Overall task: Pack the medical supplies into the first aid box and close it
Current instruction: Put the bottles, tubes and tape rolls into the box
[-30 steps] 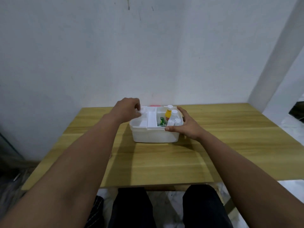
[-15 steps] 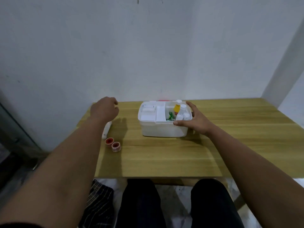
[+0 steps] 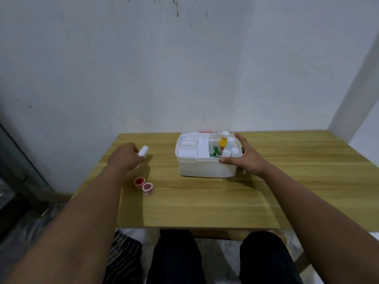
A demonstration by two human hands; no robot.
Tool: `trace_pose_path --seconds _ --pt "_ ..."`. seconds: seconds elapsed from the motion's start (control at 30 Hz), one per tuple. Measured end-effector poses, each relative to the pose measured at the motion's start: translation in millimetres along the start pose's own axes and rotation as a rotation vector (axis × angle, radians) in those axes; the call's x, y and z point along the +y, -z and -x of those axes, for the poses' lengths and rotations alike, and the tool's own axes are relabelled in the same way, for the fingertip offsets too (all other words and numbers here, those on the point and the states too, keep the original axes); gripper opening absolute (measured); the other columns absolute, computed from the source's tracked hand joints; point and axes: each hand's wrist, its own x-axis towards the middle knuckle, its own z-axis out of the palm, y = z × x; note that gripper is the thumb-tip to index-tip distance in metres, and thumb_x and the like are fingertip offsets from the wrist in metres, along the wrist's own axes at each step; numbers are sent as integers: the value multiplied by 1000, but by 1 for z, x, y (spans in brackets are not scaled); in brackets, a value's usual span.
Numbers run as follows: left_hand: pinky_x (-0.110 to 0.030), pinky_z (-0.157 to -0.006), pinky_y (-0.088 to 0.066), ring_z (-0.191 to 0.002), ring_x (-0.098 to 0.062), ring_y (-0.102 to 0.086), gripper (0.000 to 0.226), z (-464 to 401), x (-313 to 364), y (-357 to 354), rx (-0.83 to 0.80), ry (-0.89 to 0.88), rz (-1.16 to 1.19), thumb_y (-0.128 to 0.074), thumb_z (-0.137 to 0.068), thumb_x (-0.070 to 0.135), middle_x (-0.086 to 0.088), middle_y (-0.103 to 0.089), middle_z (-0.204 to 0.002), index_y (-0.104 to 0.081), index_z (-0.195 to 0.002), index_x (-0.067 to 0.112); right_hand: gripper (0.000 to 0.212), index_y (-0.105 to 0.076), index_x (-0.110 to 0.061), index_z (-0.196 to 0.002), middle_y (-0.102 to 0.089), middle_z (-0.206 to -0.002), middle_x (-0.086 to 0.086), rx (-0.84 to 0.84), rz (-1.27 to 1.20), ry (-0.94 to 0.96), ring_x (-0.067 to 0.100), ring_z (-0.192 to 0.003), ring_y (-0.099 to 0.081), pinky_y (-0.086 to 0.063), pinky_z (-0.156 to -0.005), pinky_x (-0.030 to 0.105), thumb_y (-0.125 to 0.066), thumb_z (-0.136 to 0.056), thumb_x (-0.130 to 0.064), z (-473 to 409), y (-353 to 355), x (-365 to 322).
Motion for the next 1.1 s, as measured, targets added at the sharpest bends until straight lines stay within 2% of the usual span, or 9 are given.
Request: trace_pose_path --seconds 0.17,0.3,0.43,0.7,0.8,0.87,0.93,1.03,1.1 --pt "-34 -69 -51 -83 -24 -65 29 -2 76 28 148 -126 233 -79 -78 31 -2 -68 -88 -67 -94 11 127 -17 -33 -162 -48 -148 -3 6 7 0 16 -126 -53 -48 -97 29 -96 -63 -42 -1 0 1" --pt "-33 -72 -56 -82 -18 -70 25 10 140 27 31 -250 302 -80 -75 28 1 -72 -80 -69 -90 11 138 -16 -36 -162 -44 -154 -1 -11 29 -3 19 -131 -51 -50 -108 41 -96 -51 -58 0 1 1" --pt "-33 -73 -55 -86 -21 -68 29 24 180 7 -61 -360 144 -78 -76 30 -2 -72 -88 -68 -95 11 142 -16 -36 -161 -48 -151 -1 -16 21 -3 19 -130 -54 -51 -107 42 -96 -47 -62 0 2 2" --pt "-26 -54 -37 -67 -23 -56 22 29 191 -19 -74 -370 -59 -68 -81 19 -2 -55 -72 -49 -72 15 136 -17 -34 -161 -51 -148 -3 -10 12 -9 19 -129 -56 -52 -107 43 -97 -53 -54 -1 1 2" --pt "-28 -61 -47 -78 -26 -65 9 30 183 -14 -15 -380 -34 -65 -82 23 -1 -65 -80 -64 -83 14 134 -18 -33 -161 -50 -148 -4 -7 4 -15 18 -129 -55 -51 -106 39 -97 -55 -51 -2 1 2" --pt "-32 -74 -55 -88 -25 -67 17 29 172 -3 28 -374 15 -65 -84 29 1 -71 -93 -72 -95 18 134 -17 -33 -161 -49 -149 -3 -7 5 -17 19 -130 -54 -51 -105 39 -97 -55 -51 -1 2 0" --pt "-33 -79 -54 -92 -23 -67 18 27 154 13 43 -340 48 -65 -86 30 4 -72 -99 -75 -98 21 131 -15 -32 -162 -50 -148 -1 -11 12 -26 19 -128 -55 -54 -98 38 -96 -60 -47 0 3 -1" --pt "-37 -83 -58 -92 -22 -67 17 23 114 37 -5 -257 30 -67 -87 24 1 -74 -103 -76 -100 20 123 -13 -29 -163 -50 -146 1 -18 33 -48 20 -121 -55 -51 -69 25 -93 -69 -39 0 3 -5" --pt "-39 -80 -61 -88 -24 -69 20 23 87 46 -95 -186 14 -72 -88 18 -5 -73 -101 -76 -107 14 125 -13 -30 -163 -49 -149 2 -11 54 -55 19 -120 -54 -47 -64 23 -93 -68 -42 0 3 -6"
